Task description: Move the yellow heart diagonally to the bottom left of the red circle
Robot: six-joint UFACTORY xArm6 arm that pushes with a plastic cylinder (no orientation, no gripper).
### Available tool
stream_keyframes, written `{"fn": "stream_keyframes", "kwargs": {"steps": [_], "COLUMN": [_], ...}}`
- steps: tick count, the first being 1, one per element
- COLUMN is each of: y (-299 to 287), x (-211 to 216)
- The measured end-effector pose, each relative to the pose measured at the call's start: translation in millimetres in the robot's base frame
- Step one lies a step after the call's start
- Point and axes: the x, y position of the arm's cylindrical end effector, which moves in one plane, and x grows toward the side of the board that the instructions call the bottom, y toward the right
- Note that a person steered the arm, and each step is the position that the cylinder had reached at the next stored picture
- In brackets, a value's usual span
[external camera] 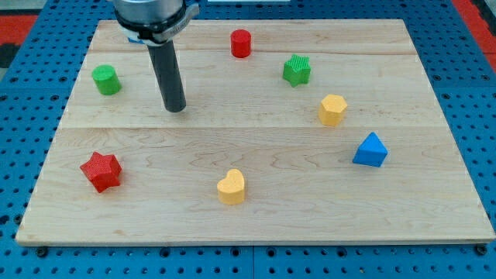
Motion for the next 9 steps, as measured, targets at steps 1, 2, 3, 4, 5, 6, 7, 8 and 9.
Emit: {"fn": "stream_keyframes", "kwargs": {"steps": [1, 2, 3, 4, 5, 6, 7, 8, 9], "y": [47.4, 132.8, 134.0, 66.2, 59.5, 58.5, 37.6, 25.8, 17.5], "x": [50.6, 114.6, 186.8, 188.0, 146.4, 130.9, 132.7, 128.7, 127.4]}}
